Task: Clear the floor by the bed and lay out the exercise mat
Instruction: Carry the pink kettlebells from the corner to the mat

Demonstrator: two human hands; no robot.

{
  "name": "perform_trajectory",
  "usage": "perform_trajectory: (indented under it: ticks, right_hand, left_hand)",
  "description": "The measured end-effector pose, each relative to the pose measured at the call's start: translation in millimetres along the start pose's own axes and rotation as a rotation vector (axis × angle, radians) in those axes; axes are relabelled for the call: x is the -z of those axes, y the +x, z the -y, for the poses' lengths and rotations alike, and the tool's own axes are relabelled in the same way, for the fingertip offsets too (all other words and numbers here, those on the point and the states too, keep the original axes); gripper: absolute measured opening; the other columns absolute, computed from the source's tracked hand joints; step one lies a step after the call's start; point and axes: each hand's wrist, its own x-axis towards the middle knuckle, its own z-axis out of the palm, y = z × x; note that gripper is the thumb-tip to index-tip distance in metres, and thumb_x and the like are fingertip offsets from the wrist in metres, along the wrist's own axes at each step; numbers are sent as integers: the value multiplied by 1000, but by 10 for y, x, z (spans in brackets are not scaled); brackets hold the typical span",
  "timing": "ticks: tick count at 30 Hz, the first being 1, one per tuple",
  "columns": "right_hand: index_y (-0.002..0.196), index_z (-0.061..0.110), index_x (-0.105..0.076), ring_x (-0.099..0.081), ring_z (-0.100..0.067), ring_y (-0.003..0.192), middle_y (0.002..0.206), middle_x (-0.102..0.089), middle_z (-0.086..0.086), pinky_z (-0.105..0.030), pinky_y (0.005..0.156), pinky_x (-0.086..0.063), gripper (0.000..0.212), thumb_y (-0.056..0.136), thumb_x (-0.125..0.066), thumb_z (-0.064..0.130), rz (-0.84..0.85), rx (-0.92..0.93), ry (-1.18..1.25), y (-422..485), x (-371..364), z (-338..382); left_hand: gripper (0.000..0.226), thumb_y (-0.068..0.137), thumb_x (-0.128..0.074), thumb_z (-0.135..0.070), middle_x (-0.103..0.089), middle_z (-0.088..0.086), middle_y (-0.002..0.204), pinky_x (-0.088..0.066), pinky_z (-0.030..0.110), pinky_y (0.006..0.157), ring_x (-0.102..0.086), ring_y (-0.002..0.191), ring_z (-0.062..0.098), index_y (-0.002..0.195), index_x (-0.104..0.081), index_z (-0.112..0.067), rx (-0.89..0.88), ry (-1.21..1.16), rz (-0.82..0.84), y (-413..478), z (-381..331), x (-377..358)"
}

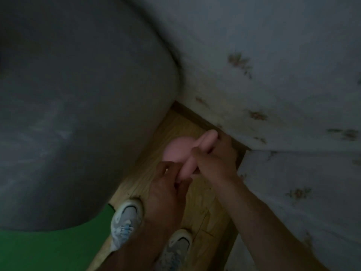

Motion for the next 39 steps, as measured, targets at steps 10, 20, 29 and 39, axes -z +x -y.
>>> perform_trajectory:
  ticks: [10, 20, 29, 39]
  right_hand:
    - [137, 30, -39, -67, -10, 85, 108, -67, 1, -15, 60, -47, 66, 80, -71, 19, 57, 292, -76, -1652, 621, 1764]
    - [132, 41, -37, -70, -22, 95, 107, -70, -5, -30, 77, -53, 72, 68, -67, 29, 96, 426, -110, -3728, 1515, 3034]
    - [137, 27, -42, -66, -25, 111, 128, -64, -6, -34, 89, -56, 68, 79, -77, 23, 178, 617, -124, -5336, 2021, 3323]
    - [140, 22, -42, -63, -19, 105, 133, -60, -7, -37, 89, -59, 68, 82, -77, 19, 363, 836, -139, -6444, 1973, 3373]
  left_hand:
    - [33, 79, -60, -38, -54, -8, 93, -42, 3, 60, -58, 72, 1, 108, -69, -24, -195, -68, -166, -570, -1576, 1575]
    - [42, 75, -59, -48, -52, -14, 91, -39, -2, 59, -56, 66, -11, 116, -56, -40, -264, -109, -328, -1668, -3129, 2709]
    - [10, 92, -63, -26, -48, -8, 86, -36, 10, 62, -51, 71, 2, 101, -66, -21, -246, -56, -519, -3141, -4181, 3468]
    - [29, 87, -49, -55, -51, -12, 106, -58, 37, 75, -62, 83, 13, 105, -59, -35, -151, -74, -630, -4132, -4348, 3948]
